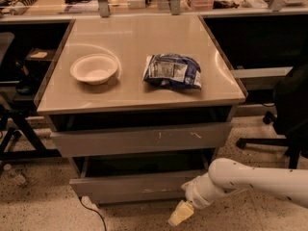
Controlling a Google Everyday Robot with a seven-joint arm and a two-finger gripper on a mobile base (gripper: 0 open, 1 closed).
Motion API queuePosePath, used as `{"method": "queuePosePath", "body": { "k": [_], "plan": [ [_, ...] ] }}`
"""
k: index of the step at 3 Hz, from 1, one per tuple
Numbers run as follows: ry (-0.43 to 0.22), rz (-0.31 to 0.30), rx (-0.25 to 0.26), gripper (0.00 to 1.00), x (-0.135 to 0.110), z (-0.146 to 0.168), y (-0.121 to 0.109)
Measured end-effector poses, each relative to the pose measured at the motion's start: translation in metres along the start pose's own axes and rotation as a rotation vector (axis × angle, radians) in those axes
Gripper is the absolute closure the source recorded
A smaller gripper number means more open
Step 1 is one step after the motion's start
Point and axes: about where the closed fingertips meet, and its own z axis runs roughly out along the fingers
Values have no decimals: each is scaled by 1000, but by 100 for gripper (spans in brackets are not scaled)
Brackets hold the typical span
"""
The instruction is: Close middle drawer
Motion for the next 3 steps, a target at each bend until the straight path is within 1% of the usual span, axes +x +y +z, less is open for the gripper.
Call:
{"method": "queuePosePath", "body": {
  "k": [3],
  "plan": [
    [0,0,0,89,0,0,0]
  ]
}}
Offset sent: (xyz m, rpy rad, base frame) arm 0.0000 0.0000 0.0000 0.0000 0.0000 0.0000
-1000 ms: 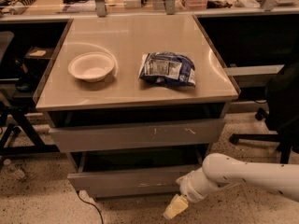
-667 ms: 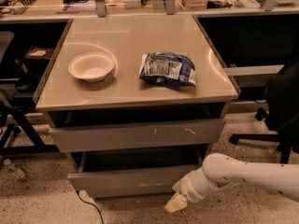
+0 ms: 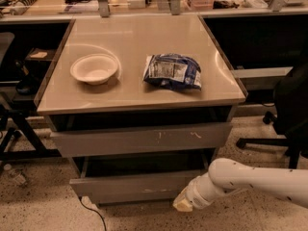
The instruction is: Close middle drawer
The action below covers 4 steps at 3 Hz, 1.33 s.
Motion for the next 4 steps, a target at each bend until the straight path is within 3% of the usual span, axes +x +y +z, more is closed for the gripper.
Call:
{"method": "queuePosePath", "body": {
  "k": [1,3,4],
  "plan": [
    [-20,-25,33,100,-17,-3,-18],
    [-53,-60,90,100,-49,1,-56],
    [-53,-60,90,81,-49,1,-56]
  ]
}}
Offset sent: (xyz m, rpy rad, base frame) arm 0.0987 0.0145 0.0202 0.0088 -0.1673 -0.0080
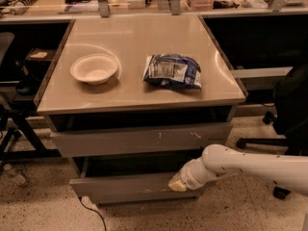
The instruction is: Close middle drawer
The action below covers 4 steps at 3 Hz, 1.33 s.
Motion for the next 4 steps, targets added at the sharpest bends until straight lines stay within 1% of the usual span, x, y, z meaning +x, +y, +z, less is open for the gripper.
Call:
{"method": "queuePosePath", "body": {
  "k": [3,4],
  "plan": [
    [0,0,0,11,0,0,0],
    [0,0,0,0,0,0,0]
  ]
}}
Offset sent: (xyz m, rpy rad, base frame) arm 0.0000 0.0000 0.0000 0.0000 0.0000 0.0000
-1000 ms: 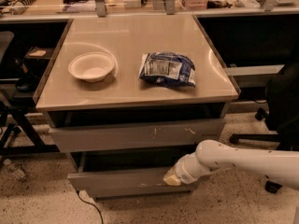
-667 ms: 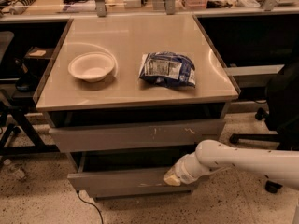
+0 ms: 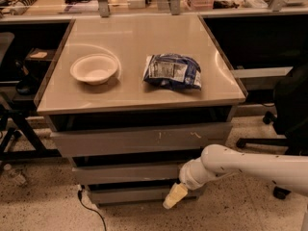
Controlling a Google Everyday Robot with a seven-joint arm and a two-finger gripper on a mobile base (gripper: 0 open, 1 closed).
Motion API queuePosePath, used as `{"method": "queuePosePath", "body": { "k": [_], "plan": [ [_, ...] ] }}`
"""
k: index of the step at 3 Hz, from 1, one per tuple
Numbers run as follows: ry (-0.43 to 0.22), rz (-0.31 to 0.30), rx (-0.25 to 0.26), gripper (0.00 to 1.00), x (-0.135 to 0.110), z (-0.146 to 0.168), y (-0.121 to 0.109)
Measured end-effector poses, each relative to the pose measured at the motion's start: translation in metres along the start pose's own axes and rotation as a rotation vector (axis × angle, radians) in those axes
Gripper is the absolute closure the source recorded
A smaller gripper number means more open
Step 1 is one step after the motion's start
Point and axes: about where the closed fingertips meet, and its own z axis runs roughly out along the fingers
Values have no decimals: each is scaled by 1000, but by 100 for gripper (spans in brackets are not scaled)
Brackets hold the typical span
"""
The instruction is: Close middle drawer
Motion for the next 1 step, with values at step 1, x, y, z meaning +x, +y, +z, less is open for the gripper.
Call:
{"method": "queuePosePath", "body": {
  "k": [1],
  "plan": [
    [0,0,0,0,0,0,0]
  ]
}}
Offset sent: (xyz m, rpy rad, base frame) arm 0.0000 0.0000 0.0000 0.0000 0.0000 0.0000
